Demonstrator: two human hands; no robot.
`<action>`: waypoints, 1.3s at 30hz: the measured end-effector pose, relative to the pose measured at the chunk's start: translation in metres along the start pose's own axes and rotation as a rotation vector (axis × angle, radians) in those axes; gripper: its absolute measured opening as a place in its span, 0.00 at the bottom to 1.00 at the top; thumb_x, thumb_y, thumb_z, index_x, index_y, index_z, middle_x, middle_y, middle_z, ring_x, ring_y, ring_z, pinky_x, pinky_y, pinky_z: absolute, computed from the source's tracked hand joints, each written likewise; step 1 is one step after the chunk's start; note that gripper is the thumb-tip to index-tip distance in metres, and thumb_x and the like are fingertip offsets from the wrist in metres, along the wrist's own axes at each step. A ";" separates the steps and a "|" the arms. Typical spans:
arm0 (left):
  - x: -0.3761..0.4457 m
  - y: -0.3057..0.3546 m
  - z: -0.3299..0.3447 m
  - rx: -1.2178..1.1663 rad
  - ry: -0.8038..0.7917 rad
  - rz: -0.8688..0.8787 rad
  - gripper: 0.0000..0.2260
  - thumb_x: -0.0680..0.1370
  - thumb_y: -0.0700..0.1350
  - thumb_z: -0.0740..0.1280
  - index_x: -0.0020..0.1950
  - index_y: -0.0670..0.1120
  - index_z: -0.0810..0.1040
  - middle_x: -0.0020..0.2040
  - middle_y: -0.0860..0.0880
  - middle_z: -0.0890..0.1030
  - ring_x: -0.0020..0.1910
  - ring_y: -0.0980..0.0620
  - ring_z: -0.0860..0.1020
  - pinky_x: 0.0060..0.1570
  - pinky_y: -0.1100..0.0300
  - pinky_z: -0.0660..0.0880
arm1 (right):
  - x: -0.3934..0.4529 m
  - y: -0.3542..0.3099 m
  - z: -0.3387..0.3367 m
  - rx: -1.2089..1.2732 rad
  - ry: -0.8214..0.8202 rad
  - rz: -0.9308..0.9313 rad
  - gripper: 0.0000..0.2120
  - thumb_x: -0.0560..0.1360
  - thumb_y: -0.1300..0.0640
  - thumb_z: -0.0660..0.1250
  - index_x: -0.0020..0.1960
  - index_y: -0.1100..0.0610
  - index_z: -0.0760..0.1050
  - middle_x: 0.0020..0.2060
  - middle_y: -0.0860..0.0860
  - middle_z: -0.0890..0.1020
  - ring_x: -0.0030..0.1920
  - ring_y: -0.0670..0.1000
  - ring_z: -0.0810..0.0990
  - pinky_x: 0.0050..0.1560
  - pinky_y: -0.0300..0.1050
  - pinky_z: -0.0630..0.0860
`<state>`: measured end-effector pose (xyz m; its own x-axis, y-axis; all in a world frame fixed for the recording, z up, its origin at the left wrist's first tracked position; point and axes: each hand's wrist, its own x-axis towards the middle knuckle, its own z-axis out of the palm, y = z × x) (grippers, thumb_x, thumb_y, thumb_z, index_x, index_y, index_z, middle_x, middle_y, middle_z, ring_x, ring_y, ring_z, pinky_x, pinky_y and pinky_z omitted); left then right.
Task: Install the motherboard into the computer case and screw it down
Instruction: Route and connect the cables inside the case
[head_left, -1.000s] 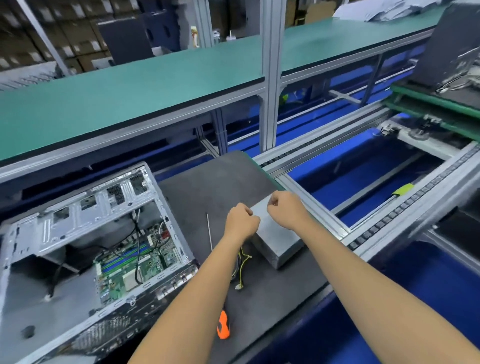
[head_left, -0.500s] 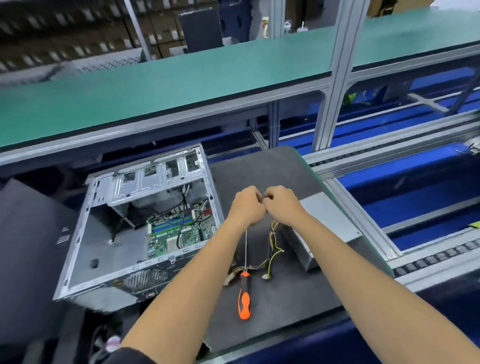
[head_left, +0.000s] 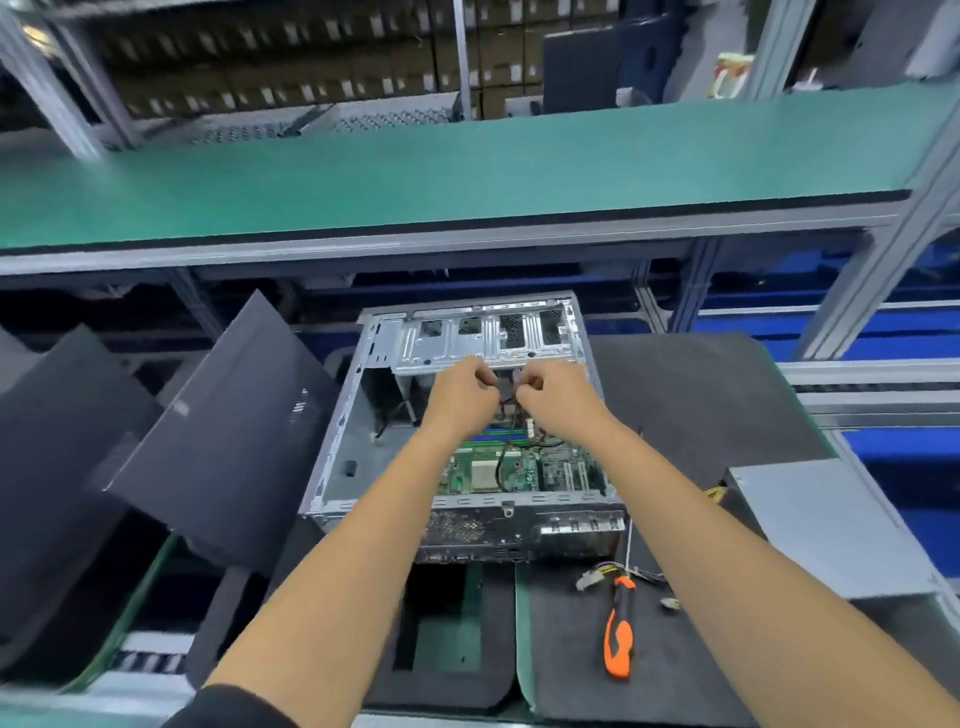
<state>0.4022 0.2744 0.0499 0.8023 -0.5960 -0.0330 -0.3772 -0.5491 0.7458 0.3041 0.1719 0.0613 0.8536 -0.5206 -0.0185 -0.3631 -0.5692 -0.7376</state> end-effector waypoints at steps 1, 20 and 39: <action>0.004 -0.014 -0.014 0.011 0.017 -0.027 0.08 0.74 0.36 0.61 0.46 0.46 0.77 0.41 0.49 0.77 0.40 0.49 0.75 0.38 0.58 0.73 | 0.005 -0.005 0.006 -0.003 -0.004 -0.006 0.09 0.77 0.62 0.59 0.46 0.58 0.79 0.38 0.54 0.81 0.30 0.50 0.72 0.31 0.42 0.70; 0.049 -0.103 -0.088 -0.050 0.079 -0.073 0.09 0.73 0.35 0.61 0.41 0.46 0.78 0.36 0.53 0.77 0.37 0.54 0.76 0.36 0.65 0.71 | 0.053 -0.077 0.116 -0.158 -0.254 -0.123 0.06 0.72 0.63 0.63 0.40 0.64 0.77 0.34 0.57 0.79 0.32 0.52 0.71 0.31 0.42 0.65; 0.067 -0.083 -0.075 -0.114 0.106 -0.021 0.06 0.76 0.37 0.61 0.47 0.46 0.76 0.36 0.54 0.74 0.35 0.59 0.72 0.32 0.67 0.66 | 0.085 -0.055 0.065 0.041 -0.057 -0.020 0.10 0.76 0.62 0.63 0.38 0.55 0.78 0.31 0.49 0.81 0.30 0.45 0.76 0.34 0.40 0.71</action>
<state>0.5216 0.3242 0.0353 0.8560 -0.5168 0.0166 -0.3096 -0.4867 0.8169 0.4210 0.2004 0.0562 0.8808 -0.4717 -0.0406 -0.3309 -0.5520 -0.7654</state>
